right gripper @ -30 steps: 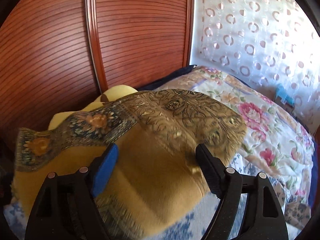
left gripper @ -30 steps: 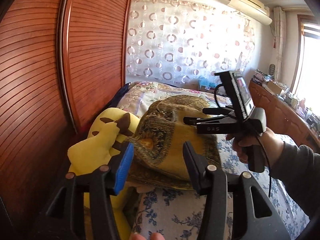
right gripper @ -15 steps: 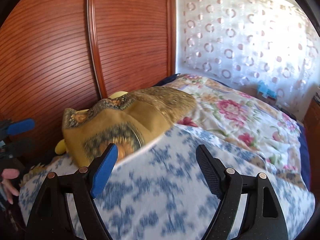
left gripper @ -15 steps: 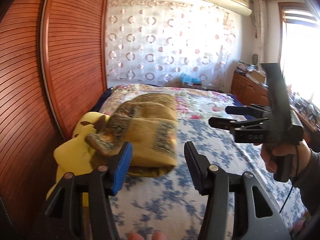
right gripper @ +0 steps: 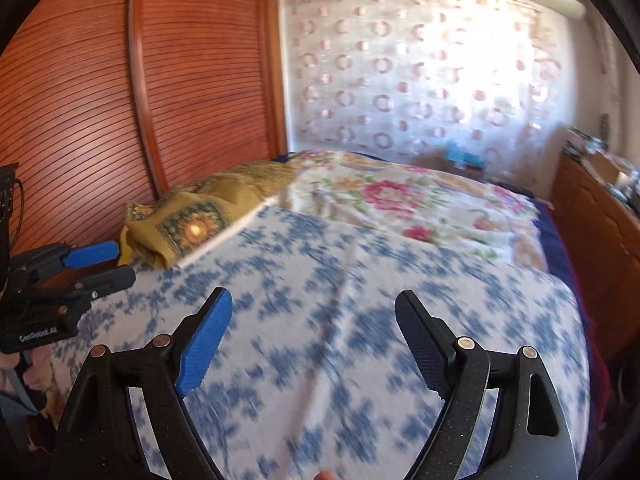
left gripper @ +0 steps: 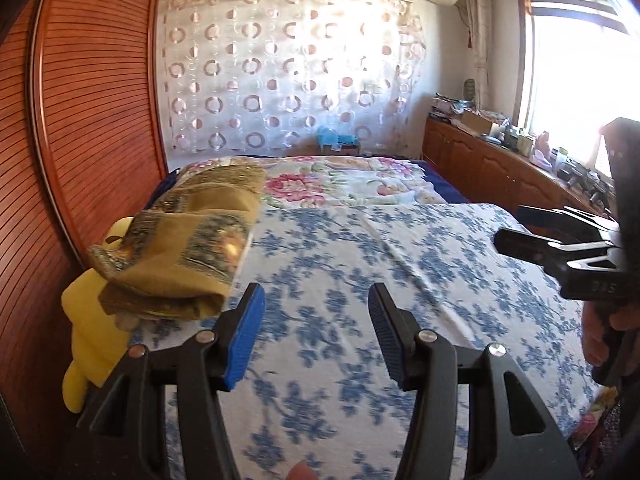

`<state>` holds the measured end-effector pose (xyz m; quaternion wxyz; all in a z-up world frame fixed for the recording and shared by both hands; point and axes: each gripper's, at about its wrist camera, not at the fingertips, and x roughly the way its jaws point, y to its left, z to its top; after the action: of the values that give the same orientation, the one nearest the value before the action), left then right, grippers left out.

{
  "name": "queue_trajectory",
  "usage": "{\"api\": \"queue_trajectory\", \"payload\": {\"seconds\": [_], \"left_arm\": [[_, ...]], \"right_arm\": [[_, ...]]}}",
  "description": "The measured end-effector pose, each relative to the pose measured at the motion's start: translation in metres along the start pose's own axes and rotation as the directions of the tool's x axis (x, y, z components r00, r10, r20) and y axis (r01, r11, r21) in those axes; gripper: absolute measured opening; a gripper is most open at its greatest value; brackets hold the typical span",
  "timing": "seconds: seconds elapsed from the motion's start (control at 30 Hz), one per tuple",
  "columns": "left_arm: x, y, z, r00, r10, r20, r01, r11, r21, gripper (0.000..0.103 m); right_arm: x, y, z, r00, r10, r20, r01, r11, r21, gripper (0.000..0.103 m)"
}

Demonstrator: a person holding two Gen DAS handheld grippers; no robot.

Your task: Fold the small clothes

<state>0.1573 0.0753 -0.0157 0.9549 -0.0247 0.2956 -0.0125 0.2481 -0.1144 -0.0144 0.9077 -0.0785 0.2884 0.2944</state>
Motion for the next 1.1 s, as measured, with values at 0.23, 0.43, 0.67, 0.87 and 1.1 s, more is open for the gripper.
{"api": "queue_trajectory", "payload": {"seconds": [0.23, 0.43, 0.67, 0.87, 1.1], "left_arm": [[-0.019, -0.027, 0.003, 1.000, -0.007, 0.015, 0.007, 1.000, 0.015, 0.053], [-0.038, -0.038, 0.015, 0.999, 0.015, 0.032, -0.015, 1.000, 0.007, 0.053], [-0.065, -0.046, 0.030, 0.997, -0.005, 0.072, 0.005, 1.000, 0.006, 0.053], [-0.081, -0.049, 0.037, 0.995, 0.004, 0.102, -0.005, 1.000, 0.015, 0.053], [-0.085, -0.053, 0.039, 0.993, 0.012, 0.115, -0.015, 1.000, 0.024, 0.053]], "right_arm": [[-0.067, -0.030, -0.020, 0.992, -0.110, 0.062, 0.105, 0.991, 0.085, 0.086], [-0.121, -0.047, -0.025, 0.972, -0.194, 0.130, 0.175, 0.975, 0.139, 0.086], [-0.152, -0.055, -0.030, 0.953, -0.250, 0.171, 0.219, 0.959, 0.181, 0.086], [-0.166, -0.057, -0.031, 0.945, -0.265, 0.191, 0.229, 0.954, 0.193, 0.086], [-0.168, -0.055, -0.030, 0.946, -0.261, 0.194, 0.224, 0.955, 0.193, 0.086]]}}
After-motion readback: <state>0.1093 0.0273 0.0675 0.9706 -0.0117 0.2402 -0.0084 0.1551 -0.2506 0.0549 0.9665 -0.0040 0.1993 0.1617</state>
